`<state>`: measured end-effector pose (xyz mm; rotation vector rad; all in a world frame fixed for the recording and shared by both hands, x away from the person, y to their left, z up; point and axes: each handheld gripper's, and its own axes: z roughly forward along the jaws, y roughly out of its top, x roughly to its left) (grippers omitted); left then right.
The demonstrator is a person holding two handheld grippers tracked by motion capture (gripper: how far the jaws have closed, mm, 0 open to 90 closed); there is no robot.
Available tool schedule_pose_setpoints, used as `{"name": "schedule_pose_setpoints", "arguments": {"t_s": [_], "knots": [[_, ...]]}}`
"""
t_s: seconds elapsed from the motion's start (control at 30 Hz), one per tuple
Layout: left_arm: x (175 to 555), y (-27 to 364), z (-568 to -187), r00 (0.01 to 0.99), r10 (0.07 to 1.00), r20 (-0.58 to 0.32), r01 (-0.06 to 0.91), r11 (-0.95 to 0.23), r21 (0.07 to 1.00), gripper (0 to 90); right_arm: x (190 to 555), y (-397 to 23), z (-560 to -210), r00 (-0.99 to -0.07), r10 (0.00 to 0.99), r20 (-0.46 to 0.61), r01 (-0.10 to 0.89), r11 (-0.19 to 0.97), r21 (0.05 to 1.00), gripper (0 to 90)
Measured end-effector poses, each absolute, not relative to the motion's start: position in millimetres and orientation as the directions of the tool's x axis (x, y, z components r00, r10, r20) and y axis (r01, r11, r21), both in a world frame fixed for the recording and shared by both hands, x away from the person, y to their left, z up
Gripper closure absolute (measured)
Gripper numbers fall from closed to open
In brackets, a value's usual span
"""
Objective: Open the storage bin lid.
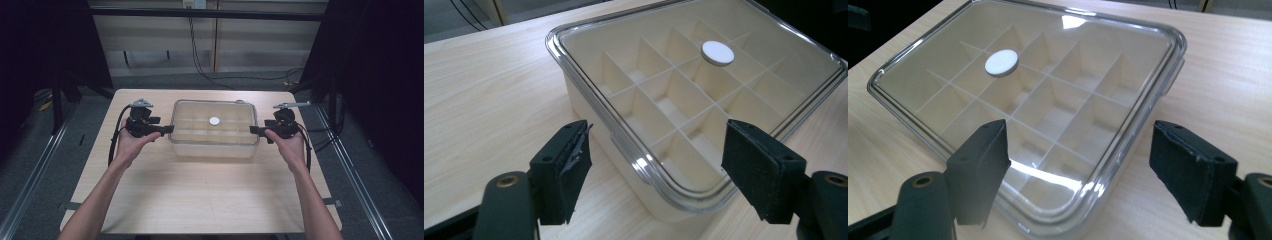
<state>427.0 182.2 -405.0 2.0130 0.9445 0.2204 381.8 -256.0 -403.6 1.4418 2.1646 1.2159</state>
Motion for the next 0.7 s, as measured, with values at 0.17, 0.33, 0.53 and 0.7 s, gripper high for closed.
{"name": "schedule_pose_setpoints", "arguments": {"t_s": [0.17,0.33,0.53,0.7], "knots": [[435.5,176.8,-411.2,0.687,0.699,-0.198,0.546,-0.317,0.775,27.1,392.0,-253.6,-405.8,-0.455,0.865,0.209,0.649,0.162,0.743,23.2],[440.6,169.0,-421.0,0.692,0.696,-0.19,0.548,-0.336,0.766,26.7,401.7,-255.0,-416.4,-0.438,0.868,0.234,0.678,0.148,0.72,23.2],[443.9,164.6,-425.9,0.689,0.692,-0.215,0.562,-0.322,0.762,26.8,408.6,-255.4,-425.7,-0.42,0.872,0.251,0.705,0.14,0.695,23.2],[445.7,161.4,-430.2,0.694,0.684,-0.224,0.571,-0.333,0.751,26.2,410.9,-249.3,-431.9,-0.43,0.864,0.263,0.719,0.151,0.678,21.1]]}}
